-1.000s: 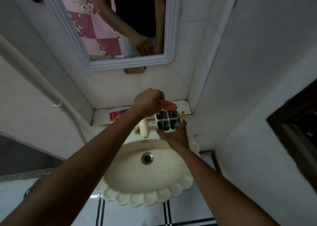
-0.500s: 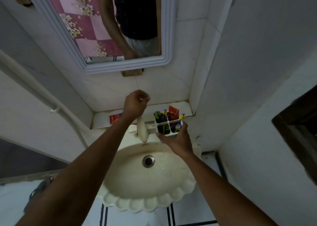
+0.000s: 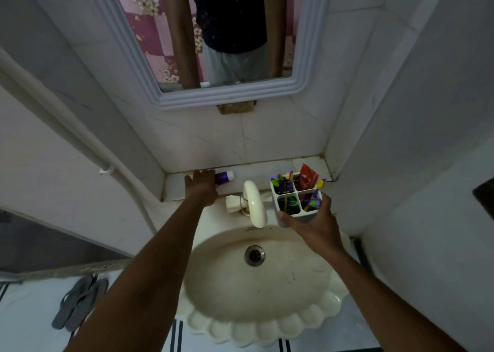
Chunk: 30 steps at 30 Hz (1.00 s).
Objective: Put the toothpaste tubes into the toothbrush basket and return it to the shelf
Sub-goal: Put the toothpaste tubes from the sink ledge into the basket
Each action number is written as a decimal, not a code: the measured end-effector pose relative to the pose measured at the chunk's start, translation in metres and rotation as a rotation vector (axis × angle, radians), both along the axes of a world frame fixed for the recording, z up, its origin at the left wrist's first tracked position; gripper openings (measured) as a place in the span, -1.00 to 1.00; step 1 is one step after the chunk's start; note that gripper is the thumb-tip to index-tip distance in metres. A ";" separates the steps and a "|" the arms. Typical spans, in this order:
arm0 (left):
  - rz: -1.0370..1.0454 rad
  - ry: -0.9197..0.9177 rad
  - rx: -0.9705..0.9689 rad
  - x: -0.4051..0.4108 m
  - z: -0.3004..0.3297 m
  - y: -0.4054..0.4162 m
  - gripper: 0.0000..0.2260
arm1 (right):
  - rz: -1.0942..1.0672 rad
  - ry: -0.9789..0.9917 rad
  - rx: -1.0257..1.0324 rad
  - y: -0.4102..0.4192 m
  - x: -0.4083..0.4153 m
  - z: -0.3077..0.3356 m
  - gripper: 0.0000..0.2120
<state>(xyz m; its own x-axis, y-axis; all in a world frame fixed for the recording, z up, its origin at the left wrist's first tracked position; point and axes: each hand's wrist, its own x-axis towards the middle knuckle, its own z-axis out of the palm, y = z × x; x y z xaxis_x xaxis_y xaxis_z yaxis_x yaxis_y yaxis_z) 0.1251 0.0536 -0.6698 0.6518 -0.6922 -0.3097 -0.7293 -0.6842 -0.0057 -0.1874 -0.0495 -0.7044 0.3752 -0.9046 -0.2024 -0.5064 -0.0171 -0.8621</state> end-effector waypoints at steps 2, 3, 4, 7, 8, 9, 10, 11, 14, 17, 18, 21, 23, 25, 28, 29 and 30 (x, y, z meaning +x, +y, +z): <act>-0.016 -0.035 0.053 0.004 -0.004 -0.002 -0.52 | -0.003 0.003 -0.001 0.000 0.000 -0.001 0.10; -0.013 -0.043 0.053 0.005 -0.006 -0.001 -0.54 | 0.000 0.001 -0.003 0.000 0.001 -0.001 0.11; -0.006 -0.038 0.035 0.005 -0.008 0.000 -0.55 | 0.003 0.000 -0.005 0.000 0.002 -0.001 0.12; 0.035 0.093 -0.130 0.002 -0.012 0.008 -0.60 | 0.006 -0.001 -0.001 0.000 0.003 -0.002 0.10; 0.075 0.192 -0.210 0.000 -0.012 0.012 -0.62 | 0.004 -0.006 0.002 0.001 0.002 -0.003 0.08; 0.137 0.324 -0.307 -0.004 -0.010 0.016 -0.64 | 0.004 -0.009 0.004 0.001 0.002 -0.003 0.06; 0.210 0.477 -0.426 -0.008 -0.005 0.019 -0.64 | 0.005 -0.011 0.006 0.001 0.002 -0.003 0.05; 0.267 0.609 -0.543 -0.012 0.002 0.021 -0.63 | 0.005 -0.014 0.006 0.002 0.003 -0.002 0.04; 0.200 0.760 -0.739 -0.018 0.033 0.026 -0.60 | 0.012 -0.037 0.015 0.002 0.004 0.002 0.05; 0.083 0.809 -0.816 -0.025 0.072 0.025 -0.64 | 0.022 -0.066 0.046 0.005 0.006 0.010 0.05; 0.050 0.804 -0.828 -0.028 0.084 0.024 -0.65 | 0.032 -0.082 0.063 0.006 0.006 0.012 0.05; -0.091 0.639 -0.774 -0.045 0.116 0.016 -0.68 | 0.055 -0.122 0.091 0.012 0.006 0.017 0.12; -0.215 0.471 -0.669 -0.082 0.131 0.004 -0.72 | 0.029 -0.129 0.124 0.014 -0.015 0.019 0.18; -0.270 0.351 -0.594 -0.092 0.135 0.000 -0.77 | 0.022 -0.128 0.112 0.018 -0.004 0.017 0.20; -0.350 0.202 -0.482 -0.107 0.128 -0.004 -0.79 | 0.011 -0.137 0.113 0.020 0.007 0.019 0.21; -0.370 0.182 -0.478 -0.113 0.126 -0.008 -0.80 | 0.006 -0.137 0.115 0.017 0.005 0.017 0.21; -0.381 0.176 -0.488 -0.120 0.124 -0.012 -0.80 | 0.001 -0.134 0.114 0.015 0.003 0.016 0.21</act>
